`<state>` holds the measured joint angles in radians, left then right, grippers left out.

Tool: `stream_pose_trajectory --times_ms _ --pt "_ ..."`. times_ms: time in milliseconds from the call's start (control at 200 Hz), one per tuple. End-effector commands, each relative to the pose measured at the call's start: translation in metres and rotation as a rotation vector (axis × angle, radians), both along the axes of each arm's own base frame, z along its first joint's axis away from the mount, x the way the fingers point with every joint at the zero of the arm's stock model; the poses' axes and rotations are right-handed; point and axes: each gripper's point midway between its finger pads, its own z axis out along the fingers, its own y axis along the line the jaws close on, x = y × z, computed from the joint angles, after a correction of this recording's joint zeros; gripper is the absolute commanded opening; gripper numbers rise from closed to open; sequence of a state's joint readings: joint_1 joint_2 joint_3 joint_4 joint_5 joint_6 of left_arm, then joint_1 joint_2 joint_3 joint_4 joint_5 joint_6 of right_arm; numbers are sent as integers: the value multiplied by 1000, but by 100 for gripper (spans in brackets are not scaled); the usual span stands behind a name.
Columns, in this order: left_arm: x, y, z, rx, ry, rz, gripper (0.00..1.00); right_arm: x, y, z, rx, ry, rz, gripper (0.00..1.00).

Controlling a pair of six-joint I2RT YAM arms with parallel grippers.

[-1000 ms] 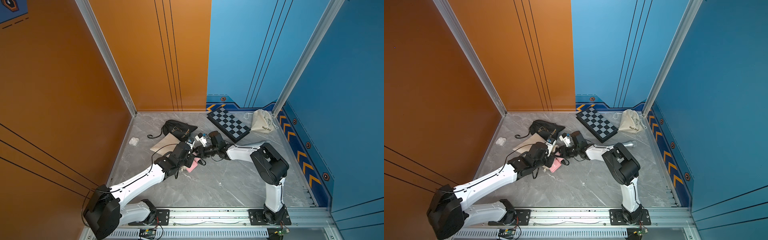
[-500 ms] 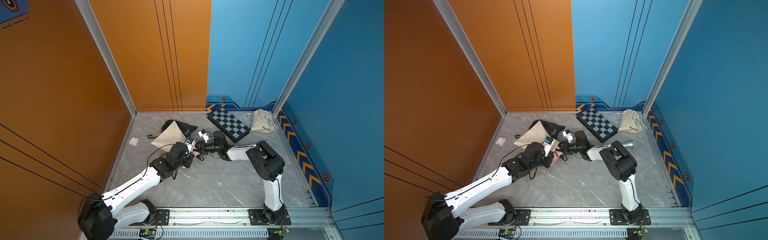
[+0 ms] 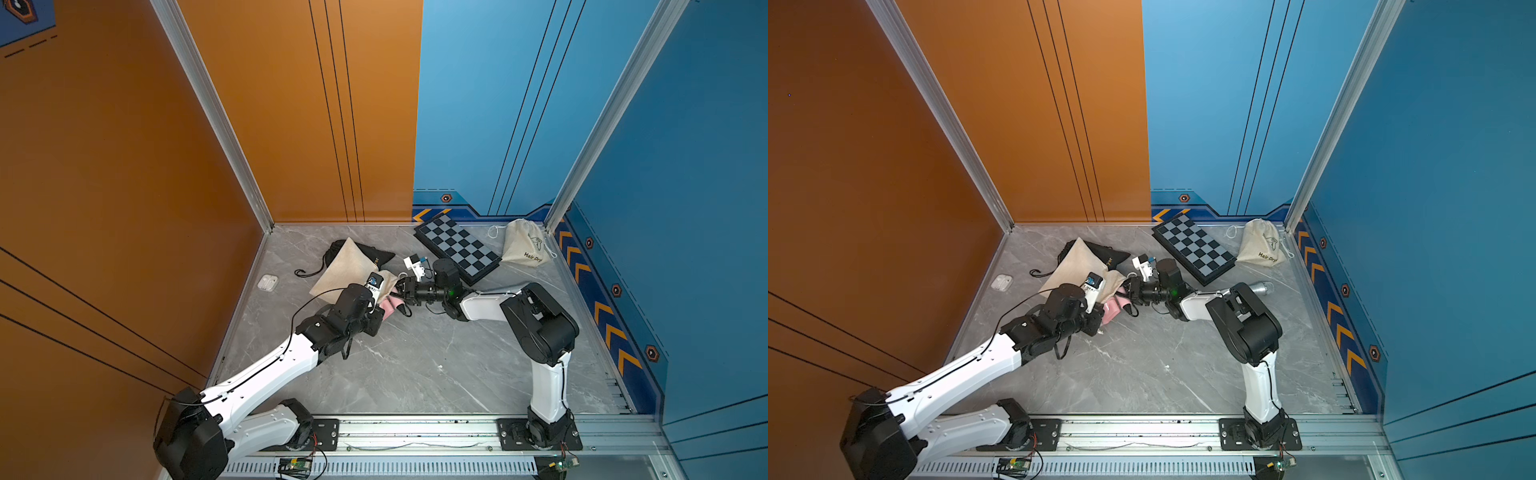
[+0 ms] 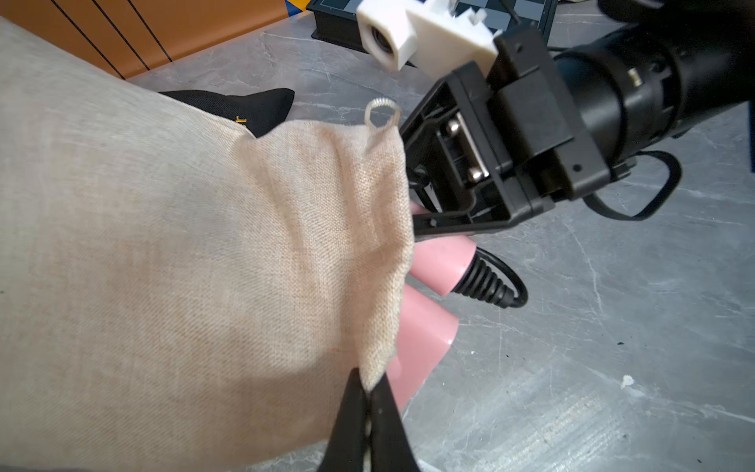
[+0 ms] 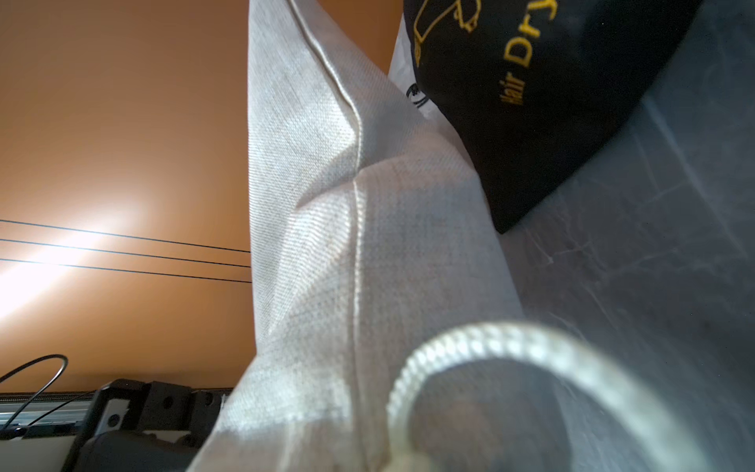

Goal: Pack away hair dryers
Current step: Place the hair dryer in the drawstring bag.

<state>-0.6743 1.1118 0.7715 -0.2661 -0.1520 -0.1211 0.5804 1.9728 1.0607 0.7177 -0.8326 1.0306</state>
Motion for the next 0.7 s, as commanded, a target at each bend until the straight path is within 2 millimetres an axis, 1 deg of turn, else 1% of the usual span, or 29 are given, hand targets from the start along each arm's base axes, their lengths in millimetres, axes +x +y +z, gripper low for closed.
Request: stream_pose_trajectory --times_ms 0,110,150,210,280,390,450,556,696 --pt "-9 4 -21 14 66 3 0 11 -10 50 76 -104 -56 24" --pt "-9 2 -28 15 81 2 0 10 -11 62 107 -107 -64 24" --pt "-9 1 -27 8 80 -2 0 11 -11 60 92 -109 -68 24" --pt "-8 -2 -24 -3 76 -5 0 10 -10 50 26 -122 -69 24" --pt "-6 -4 -16 -15 59 -8 0 4 -10 31 -95 -137 -66 24" --pt "-2 -6 4 -44 14 -9 0 -6 -10 7 -286 -175 -57 25" --pt "0 -8 15 -57 -9 -12 0 -6 -11 0 -340 -172 -71 28" --pt "2 -12 30 -81 -34 -23 0 -5 -11 -5 -385 -160 -82 27" --pt "1 -17 34 -98 -39 -39 0 -4 -8 -8 -389 -115 -85 29"
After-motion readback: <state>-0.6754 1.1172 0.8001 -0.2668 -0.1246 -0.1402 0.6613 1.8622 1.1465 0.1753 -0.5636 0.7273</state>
